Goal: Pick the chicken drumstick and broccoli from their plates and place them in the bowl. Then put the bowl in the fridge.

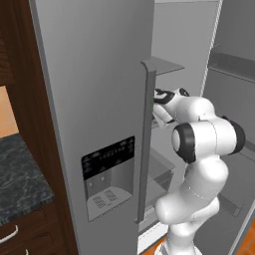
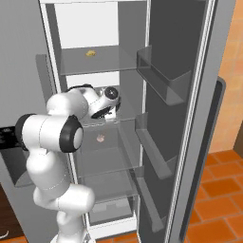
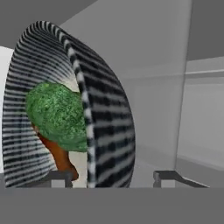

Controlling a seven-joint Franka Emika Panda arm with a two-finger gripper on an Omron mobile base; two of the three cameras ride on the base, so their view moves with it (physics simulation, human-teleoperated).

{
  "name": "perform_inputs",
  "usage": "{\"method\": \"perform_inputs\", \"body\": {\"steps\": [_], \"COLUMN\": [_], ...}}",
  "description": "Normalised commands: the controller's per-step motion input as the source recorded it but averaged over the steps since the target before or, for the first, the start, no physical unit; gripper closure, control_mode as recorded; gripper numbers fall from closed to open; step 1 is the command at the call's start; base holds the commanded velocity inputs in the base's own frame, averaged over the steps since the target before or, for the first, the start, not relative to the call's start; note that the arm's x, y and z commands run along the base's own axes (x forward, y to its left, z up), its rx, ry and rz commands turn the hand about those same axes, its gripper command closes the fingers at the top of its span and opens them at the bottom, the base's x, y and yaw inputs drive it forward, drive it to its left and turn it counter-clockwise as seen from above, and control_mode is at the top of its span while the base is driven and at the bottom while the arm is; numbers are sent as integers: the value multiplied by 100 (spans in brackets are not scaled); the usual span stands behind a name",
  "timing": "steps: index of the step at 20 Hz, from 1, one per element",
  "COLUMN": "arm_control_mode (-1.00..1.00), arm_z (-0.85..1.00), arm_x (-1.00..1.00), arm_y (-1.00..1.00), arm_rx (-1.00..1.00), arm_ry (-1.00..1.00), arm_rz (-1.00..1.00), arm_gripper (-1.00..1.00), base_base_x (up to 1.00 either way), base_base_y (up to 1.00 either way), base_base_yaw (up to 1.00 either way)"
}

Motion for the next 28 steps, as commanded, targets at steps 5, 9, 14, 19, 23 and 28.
{"method": "perform_inputs", "body": {"steps": [5,9,14,19,23,28], "arm_control_mode": [-100,-100,-100,-100,-100,-100], "arm_z": [30,40,55,66,53,54], "arm_x": [-19,-69,-100,-100,-90,-81], "arm_y": [1,0,0,10,2,7], "arm_rx": [-1,-4,-1,-7,-6,-10], "arm_ry": [-17,-12,-15,-2,-1,0], "arm_rz": [0,0,0,-3,-5,-5], "arm_gripper": [-100,-100,-100,-100,-100,-100], "base_base_x": [0,0,0,0,0,0], "base_base_y": [0,0,0,0,0,0], "base_base_yaw": [0,0,0,0,0,0]}}
